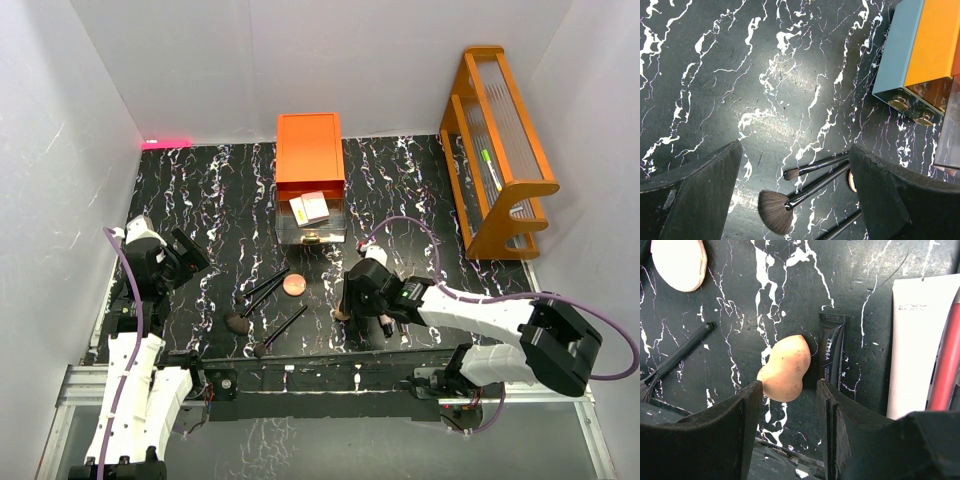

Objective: Organize the makeup
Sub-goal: Pick up the makeup tool from the center of the board.

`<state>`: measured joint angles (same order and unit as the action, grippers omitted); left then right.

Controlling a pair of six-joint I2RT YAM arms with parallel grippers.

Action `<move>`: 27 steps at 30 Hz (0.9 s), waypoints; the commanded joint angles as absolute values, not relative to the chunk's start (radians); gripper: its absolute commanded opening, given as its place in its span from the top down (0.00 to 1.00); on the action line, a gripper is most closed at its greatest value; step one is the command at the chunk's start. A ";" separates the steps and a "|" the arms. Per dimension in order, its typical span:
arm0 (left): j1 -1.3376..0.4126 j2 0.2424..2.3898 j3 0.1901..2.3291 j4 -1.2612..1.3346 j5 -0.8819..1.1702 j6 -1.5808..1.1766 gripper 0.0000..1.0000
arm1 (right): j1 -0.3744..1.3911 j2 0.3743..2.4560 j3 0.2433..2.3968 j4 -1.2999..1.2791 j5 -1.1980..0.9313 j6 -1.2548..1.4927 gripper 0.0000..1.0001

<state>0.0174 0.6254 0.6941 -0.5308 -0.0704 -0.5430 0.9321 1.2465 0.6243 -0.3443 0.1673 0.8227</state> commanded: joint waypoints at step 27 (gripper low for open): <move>0.013 0.611 0.704 -0.526 -0.067 -0.541 0.13 | 1.039 1.282 0.750 -0.358 0.205 0.840 0.92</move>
<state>0.0174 0.6201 0.6941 -0.5274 -0.0704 -0.5430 1.0023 1.3376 0.6575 -0.3031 0.1680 0.8398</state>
